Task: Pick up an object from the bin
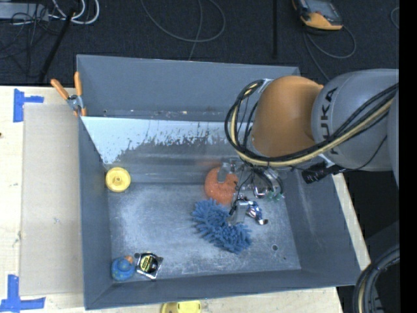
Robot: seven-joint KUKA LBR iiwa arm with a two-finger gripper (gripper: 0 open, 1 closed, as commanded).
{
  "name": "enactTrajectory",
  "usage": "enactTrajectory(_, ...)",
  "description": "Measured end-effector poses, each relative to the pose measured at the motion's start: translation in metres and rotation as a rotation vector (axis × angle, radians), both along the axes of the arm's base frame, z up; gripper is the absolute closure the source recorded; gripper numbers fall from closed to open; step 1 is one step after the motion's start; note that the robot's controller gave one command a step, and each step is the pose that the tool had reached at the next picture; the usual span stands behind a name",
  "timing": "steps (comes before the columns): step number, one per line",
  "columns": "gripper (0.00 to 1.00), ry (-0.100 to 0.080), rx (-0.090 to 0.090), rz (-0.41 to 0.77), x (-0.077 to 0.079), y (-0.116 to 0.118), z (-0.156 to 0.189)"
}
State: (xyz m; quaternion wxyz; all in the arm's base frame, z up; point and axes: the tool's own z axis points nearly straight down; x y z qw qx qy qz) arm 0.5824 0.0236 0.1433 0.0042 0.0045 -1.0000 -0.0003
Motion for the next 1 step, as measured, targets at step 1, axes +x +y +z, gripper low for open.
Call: enactTrajectory(1, 0.0, -0.007, 0.0, 0.0, 0.0017, -0.0001, 0.0045)
